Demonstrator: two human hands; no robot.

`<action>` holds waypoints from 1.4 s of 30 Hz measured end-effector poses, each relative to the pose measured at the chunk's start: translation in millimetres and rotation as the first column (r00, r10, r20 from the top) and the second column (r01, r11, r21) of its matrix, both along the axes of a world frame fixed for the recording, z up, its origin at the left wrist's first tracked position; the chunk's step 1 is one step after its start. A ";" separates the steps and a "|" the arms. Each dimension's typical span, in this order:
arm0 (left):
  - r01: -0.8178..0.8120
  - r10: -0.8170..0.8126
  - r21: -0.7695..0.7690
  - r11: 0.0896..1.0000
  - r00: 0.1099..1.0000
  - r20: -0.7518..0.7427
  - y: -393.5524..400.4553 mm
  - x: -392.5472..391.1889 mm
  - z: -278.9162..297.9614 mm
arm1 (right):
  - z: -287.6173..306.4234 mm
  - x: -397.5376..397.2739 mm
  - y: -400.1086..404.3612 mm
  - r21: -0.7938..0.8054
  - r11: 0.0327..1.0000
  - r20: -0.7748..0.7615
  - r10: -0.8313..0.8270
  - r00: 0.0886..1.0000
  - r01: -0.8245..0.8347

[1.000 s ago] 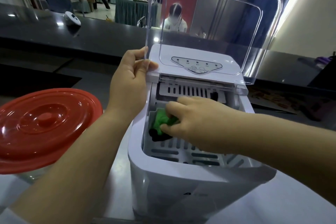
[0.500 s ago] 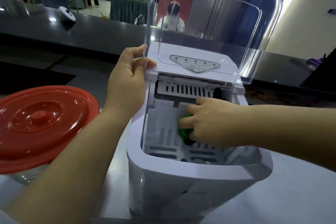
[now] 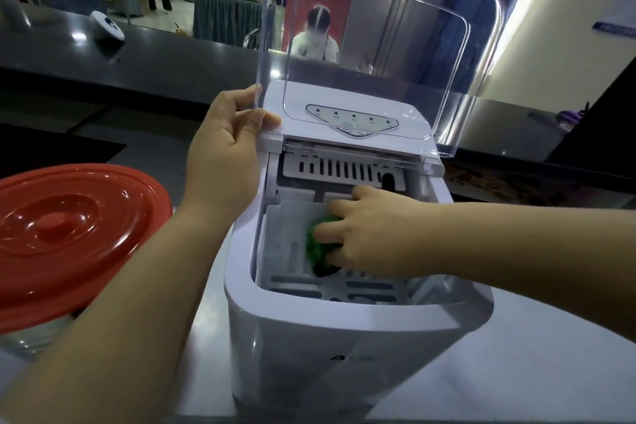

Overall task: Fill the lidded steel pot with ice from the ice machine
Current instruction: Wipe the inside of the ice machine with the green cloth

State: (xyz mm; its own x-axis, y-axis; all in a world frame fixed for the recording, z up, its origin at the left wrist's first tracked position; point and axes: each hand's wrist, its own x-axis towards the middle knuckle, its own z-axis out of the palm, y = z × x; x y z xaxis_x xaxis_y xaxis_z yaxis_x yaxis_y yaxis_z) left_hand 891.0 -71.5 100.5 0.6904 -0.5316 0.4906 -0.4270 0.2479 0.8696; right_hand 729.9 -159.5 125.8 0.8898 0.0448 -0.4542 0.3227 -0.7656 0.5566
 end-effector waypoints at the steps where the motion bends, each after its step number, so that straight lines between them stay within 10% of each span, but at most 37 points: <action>1: 0.004 -0.004 -0.002 1.000 1.000 -0.003 0.4 0.0 0.4 | 2.0 -3.8 -1.1 -0.013 0.999 -0.025 -0.034 0.999 0.034; 6: 0.010 -0.010 -0.004 1.000 1.000 -0.018 0.1 -0.1 0.2 | 8.8 -11.4 1.8 -0.112 0.986 -0.118 -0.135 0.984 0.122; 12: 0.004 -0.004 -0.006 1.000 1.000 -0.022 -1.0 -0.1 -1.6 | 11.1 -1.1 7.3 -0.088 0.988 -0.003 0.128 0.992 -0.128; 29: 0.042 -0.043 -0.035 0.999 0.999 -0.030 -0.7 1.6 -2.5 | 28.8 -28.7 7.5 -0.112 0.970 -0.282 -0.238 0.930 0.215; 37: 0.049 -0.051 -0.044 0.998 0.998 -0.039 -1.6 3.1 -4.3 | 35.5 -27.6 12.4 0.135 0.909 -0.442 -0.302 0.845 0.395; 42: 0.047 -0.049 -0.041 0.998 0.998 -0.035 -1.0 2.7 -3.6 | 31.4 -22.2 11.0 -0.096 0.966 -0.303 -0.257 0.918 0.239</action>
State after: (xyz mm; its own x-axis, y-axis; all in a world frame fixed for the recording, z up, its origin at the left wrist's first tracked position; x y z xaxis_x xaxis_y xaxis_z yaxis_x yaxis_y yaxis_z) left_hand 893.7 -72.5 96.9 0.6821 -0.5449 0.4877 -0.3824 0.3028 0.8730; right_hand 707.7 -148.5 157.2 0.6829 -0.1922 -0.7048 0.2900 -0.8141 0.5030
